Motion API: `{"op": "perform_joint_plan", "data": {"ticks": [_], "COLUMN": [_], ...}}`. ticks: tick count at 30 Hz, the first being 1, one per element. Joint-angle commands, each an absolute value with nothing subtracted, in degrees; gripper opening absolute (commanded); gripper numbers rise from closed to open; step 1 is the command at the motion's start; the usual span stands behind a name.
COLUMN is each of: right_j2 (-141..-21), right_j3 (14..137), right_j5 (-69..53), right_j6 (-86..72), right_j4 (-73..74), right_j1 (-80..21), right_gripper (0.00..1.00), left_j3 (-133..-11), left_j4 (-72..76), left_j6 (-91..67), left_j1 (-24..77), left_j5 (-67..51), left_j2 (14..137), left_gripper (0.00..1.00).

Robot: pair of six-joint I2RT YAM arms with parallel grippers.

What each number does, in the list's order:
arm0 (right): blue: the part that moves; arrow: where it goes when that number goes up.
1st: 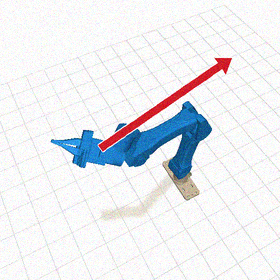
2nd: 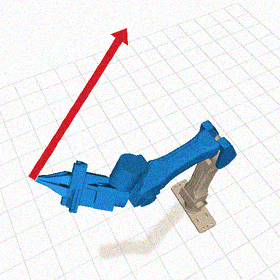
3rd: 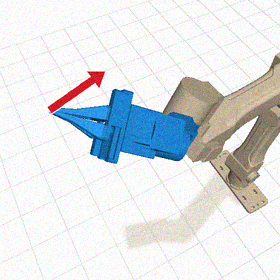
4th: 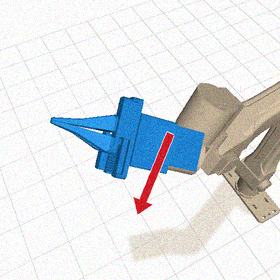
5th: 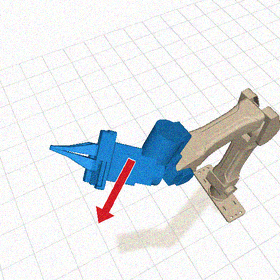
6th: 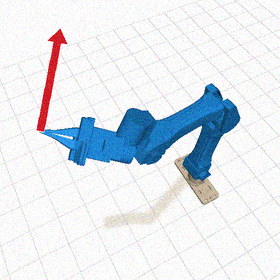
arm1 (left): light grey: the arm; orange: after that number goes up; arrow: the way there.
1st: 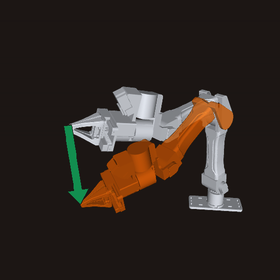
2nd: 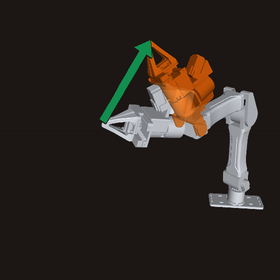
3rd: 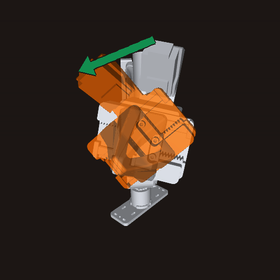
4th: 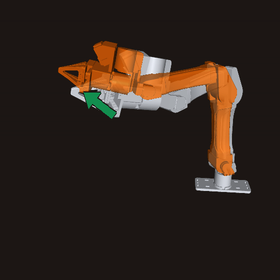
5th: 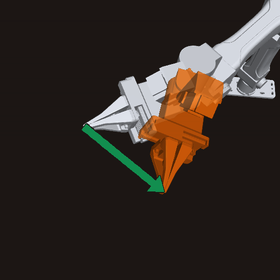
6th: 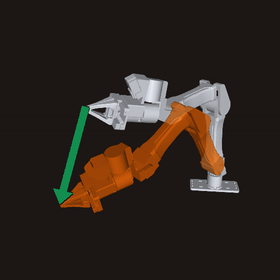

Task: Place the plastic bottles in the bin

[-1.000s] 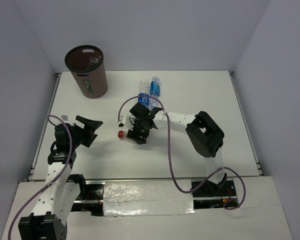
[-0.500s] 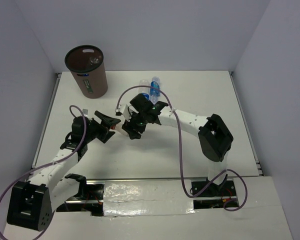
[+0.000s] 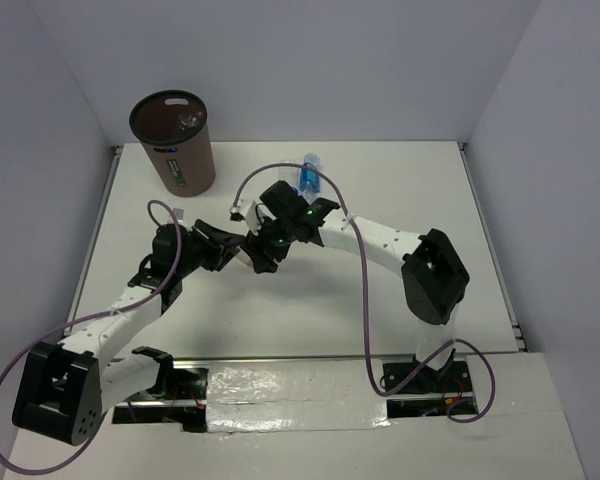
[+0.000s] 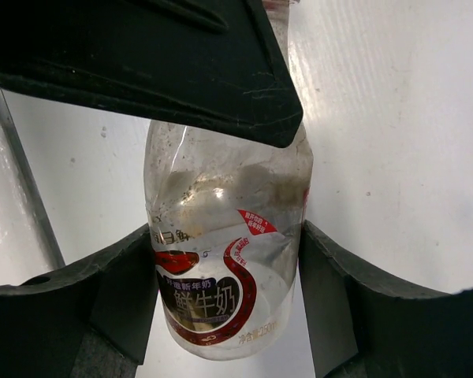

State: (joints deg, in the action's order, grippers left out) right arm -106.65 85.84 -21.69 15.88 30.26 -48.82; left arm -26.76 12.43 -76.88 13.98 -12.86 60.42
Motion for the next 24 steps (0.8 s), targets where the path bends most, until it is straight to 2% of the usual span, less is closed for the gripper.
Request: {"op": "perform_joint_plan", "data": {"ticks": [1,2,4,7,10,17,21,24], "right_j2": [-101.69,-100.99,-100.46,-98.97,-96.25,-90.01,-87.28,-85.78], "right_j3": [87.19,87.1,87.27,87.89,87.19,83.51,80.69,79.02], "right_j5": [-24.0,-23.91,-23.38,-22.59,-22.76,-26.8,-27.42,-28.21], "right_j6": [15.47,15.64,16.26,18.19,20.21,22.94,22.59,22.76], "right_j4": [28.74,28.74,29.35,30.76,31.11,30.77,29.62,29.44], "right_j1": [-49.39,-49.22,-49.04,-47.47,-44.48,-38.85,-37.71,-37.18], "right_gripper": [0.64,0.68,0.72,0.87,0.97,1.0,1.0,1.0], "left_j3": [-31.63,-32.42,-35.31,-43.11,-53.94,-75.55,-83.55,-88.57], "left_j4": [16.09,14.69,12.67,4.59,-4.64,-9.32,-6.69,-2.56], "left_j6": [-74.27,-73.75,-70.15,-60.94,-49.69,-37.19,-35.34,-33.58], "left_j1": [14.24,14.24,14.24,14.15,13.89,8.72,5.37,3.96], "left_j5": [-11.78,-11.6,-10.73,-6.78,-1.86,-0.44,-0.26,4.64], "left_j2": [60.82,60.99,61.08,62.57,65.81,75.13,81.37,85.93], "left_gripper": [0.35,0.29,0.25,0.22,0.21,0.16,0.15,0.11]}}
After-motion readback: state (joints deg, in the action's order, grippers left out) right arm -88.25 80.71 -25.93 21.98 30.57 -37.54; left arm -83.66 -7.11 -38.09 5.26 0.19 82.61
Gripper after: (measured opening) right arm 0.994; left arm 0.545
